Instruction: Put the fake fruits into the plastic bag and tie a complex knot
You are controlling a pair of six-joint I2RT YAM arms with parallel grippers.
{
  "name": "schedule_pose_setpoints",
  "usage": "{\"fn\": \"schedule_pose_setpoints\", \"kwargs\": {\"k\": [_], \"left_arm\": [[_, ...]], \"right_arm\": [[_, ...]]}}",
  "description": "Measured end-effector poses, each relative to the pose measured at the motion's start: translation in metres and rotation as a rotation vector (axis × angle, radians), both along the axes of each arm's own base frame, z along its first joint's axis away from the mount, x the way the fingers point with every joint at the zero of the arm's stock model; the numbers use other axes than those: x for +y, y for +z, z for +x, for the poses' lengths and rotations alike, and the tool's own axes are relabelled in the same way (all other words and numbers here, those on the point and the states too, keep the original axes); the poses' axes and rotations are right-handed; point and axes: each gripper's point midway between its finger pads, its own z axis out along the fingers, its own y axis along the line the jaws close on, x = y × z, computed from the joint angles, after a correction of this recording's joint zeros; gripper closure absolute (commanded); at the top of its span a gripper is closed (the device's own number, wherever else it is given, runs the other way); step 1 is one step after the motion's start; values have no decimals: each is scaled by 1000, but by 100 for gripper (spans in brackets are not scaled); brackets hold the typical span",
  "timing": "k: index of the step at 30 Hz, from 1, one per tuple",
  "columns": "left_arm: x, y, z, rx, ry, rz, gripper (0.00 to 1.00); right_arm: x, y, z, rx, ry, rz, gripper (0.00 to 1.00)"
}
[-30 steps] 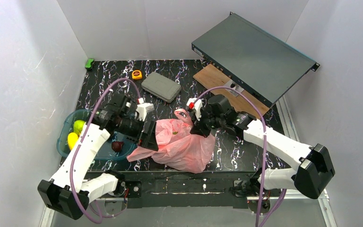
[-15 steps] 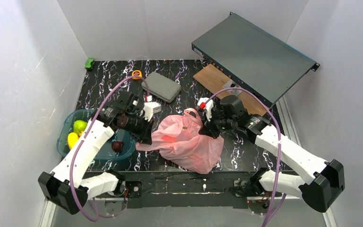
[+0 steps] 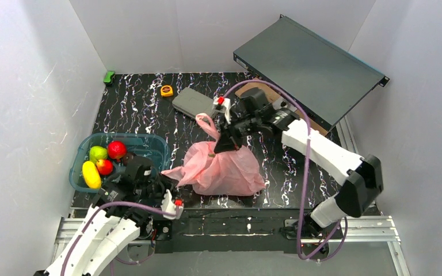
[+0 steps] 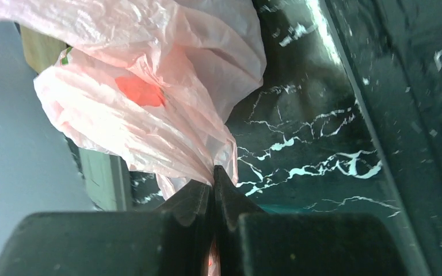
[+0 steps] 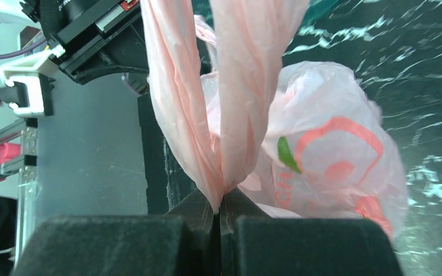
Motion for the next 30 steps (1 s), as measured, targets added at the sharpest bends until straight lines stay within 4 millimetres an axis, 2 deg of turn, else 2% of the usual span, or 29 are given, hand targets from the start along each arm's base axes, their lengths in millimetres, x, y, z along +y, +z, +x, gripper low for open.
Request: {"fn": "schedule_pose_setpoints", "kwargs": {"k": [3,7,9,10,12,13,14,15,16,17,18,20,21,22,24,25,27,29,30], "left_arm": [[4,-29,-3,-115,-128,64,100],[10,-34,5,-179,-167,140,100],[13,-35,10,-199,-166,172,100],[15,-35,13,-213,-164,185,100],[18,-37,18,-240,-158,209,100],[24,-50,22,-245,-152,254,61],[27,-54,23,-245,-145,272,29],[32,-55,23,-211,-90,269,7],[36,-44,22,-145,19,232,2],[35,-25,26,-118,97,188,2],[31,32,27,26,282,87,2],[11,99,51,214,521,-103,2],[9,115,61,364,691,-206,2],[16,115,67,491,844,-262,2],[52,95,82,877,1296,-384,2],[56,91,85,915,1343,-391,2],[69,72,88,1199,1559,-454,2],[89,38,83,1487,1829,-468,2],[94,25,76,1571,1928,-453,2]], "right_arm": [[15,-32,-7,56,37,-71,99],[19,-92,-14,94,70,-210,99],[10,-127,-15,108,70,-297,99],[0,-151,-15,116,64,-364,99],[-17,-186,-16,127,61,-471,99],[-27,-201,-13,117,56,-524,99],[-29,-204,-10,98,55,-538,99],[-31,-207,-8,86,53,-553,99],[-32,-209,-8,84,51,-562,99],[-33,-209,-7,82,49,-564,99],[-33,-209,-7,82,48,-565,99],[-33,-209,-7,83,44,-566,99],[-33,-209,-7,83,42,-569,99],[-34,-209,-6,81,35,-573,99],[-37,-207,-6,73,20,-575,99],[-37,-206,-6,72,19,-574,99],[-39,-205,-8,67,10,-573,99],[-41,-202,-7,62,2,-572,99],[-40,-201,-7,58,-1,-567,99]]}}
